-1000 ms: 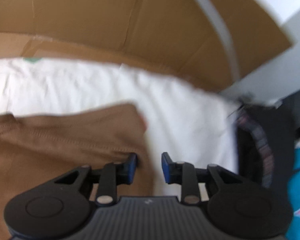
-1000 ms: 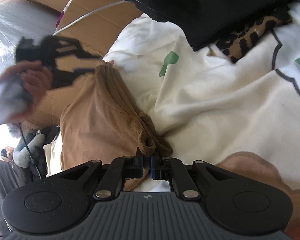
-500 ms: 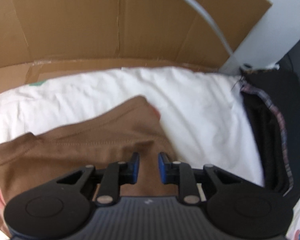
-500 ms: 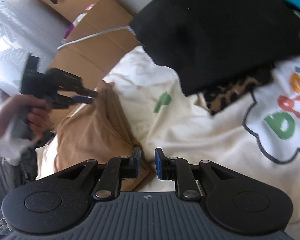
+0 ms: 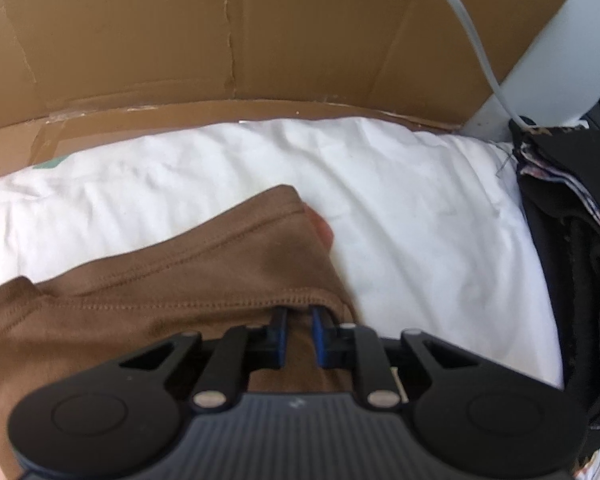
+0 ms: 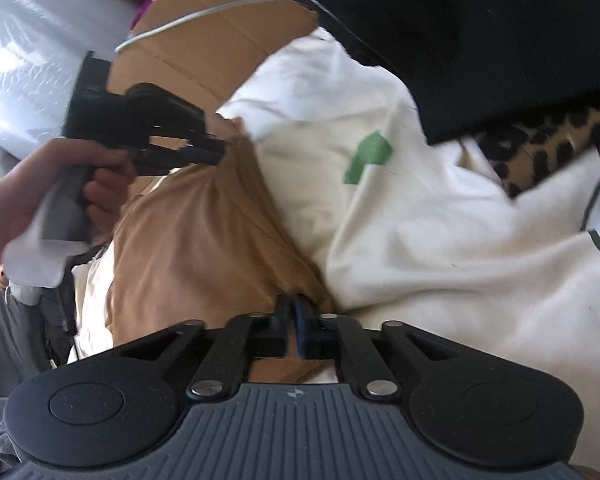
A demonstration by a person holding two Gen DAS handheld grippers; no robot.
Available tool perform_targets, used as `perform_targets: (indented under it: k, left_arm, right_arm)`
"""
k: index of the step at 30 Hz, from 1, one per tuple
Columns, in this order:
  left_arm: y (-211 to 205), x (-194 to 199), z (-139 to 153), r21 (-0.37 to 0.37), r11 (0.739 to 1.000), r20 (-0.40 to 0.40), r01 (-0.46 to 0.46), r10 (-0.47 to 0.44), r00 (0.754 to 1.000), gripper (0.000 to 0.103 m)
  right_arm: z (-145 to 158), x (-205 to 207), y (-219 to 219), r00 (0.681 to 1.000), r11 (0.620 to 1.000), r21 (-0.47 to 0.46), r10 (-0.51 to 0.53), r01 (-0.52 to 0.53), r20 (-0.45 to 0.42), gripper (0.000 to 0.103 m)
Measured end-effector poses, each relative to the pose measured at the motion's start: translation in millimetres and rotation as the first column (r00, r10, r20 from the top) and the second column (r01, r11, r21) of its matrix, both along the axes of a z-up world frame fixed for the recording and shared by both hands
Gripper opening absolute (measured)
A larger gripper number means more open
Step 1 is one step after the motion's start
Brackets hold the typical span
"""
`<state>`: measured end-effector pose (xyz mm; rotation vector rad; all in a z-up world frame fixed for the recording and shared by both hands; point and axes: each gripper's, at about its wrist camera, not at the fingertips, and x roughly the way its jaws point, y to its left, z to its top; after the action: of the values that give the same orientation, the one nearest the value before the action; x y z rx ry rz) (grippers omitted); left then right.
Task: Fold clothes
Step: 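Lower the folded side edge onto the shirt body with both grippers, then open both grippers and raise them off the folded brown shirt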
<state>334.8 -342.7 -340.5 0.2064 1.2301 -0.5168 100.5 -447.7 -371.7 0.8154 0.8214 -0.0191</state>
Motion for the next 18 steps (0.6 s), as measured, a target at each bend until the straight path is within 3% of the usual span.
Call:
perform_targets:
  k: [5,9,11,18]
  left_arm:
    - [15,-1,20,0.009,1.0,0.038,-0.012,0.011,0.999,0.018]
    - [40,-3,46,-0.015,0.999,0.074,-0.035,0.036,0.997,0.027]
    - [52,-2,61,0.002,0.999,0.095,-0.034,0.034,0.995,0.033]
    - [93,5,95,0.066,0.993,0.143,-0.094,0.084,0.986,0.033]
  right_arm:
    - [0,-10,2,1.0,1.0,0.024,0.003,-0.003,-0.013,0.008]
    - [7,-23,-2,1.0,0.999,0.048,-0.019,0.018,0.015,0.007]
    - [11,-28,-2,0.999,0.997,0.062,-0.038,0.036,0.029,0.007]
    - [22,-29,3,0.997,0.995,0.092,-0.045,0.039,0.069,0.008]
